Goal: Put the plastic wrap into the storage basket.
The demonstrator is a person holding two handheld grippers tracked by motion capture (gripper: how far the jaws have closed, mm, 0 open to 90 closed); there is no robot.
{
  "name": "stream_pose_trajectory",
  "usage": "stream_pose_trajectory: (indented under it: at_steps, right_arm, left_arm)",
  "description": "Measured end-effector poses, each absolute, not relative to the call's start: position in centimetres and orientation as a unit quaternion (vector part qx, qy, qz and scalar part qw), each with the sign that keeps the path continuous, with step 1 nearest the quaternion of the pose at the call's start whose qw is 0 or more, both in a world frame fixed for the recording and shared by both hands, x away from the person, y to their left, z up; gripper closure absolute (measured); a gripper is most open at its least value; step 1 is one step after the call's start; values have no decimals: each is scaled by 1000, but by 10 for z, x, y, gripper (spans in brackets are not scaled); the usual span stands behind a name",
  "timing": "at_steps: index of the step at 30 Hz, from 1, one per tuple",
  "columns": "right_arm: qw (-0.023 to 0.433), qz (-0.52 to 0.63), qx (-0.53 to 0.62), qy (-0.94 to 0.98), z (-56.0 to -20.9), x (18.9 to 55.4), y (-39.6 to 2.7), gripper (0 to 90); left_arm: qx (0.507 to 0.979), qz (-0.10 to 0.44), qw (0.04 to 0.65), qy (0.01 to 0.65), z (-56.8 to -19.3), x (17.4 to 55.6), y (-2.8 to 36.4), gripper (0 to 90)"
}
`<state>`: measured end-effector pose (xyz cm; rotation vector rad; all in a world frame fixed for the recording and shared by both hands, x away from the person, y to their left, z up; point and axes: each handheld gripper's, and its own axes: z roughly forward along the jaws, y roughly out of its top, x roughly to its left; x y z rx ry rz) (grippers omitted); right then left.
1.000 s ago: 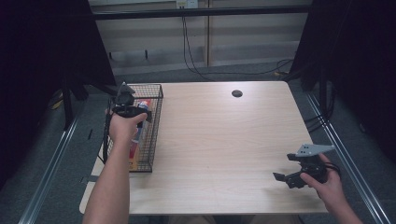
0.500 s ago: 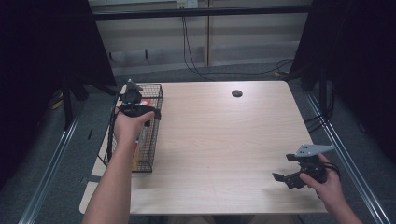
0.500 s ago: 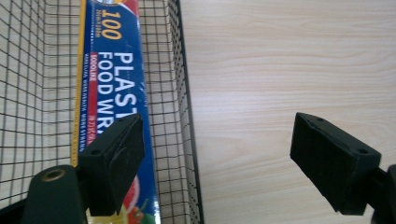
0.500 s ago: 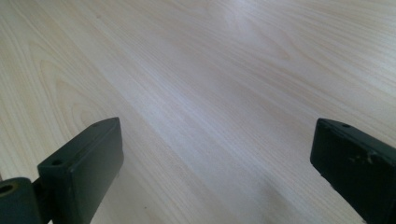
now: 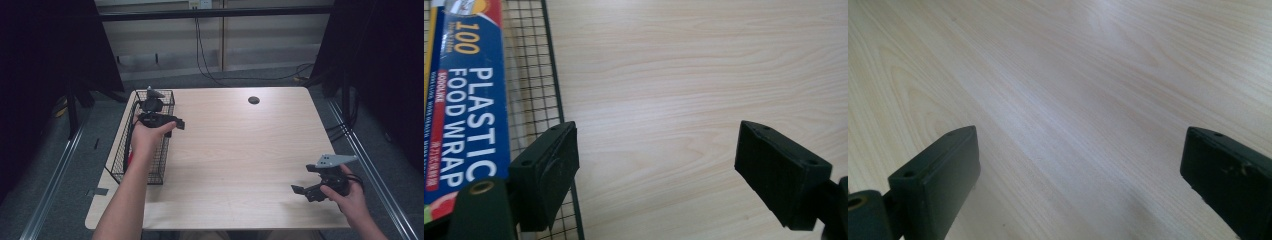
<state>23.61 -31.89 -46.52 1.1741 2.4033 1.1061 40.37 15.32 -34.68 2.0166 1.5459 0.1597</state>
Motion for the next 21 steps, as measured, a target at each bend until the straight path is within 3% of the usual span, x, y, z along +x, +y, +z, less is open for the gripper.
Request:
stream_pose_trajectory:
  at_steps: [21]
  right_arm:
    - [122, 379, 399, 826, -466, 237, -318, 26]
  left_arm:
    - [785, 36, 316, 531, -354, 393, 115, 159]
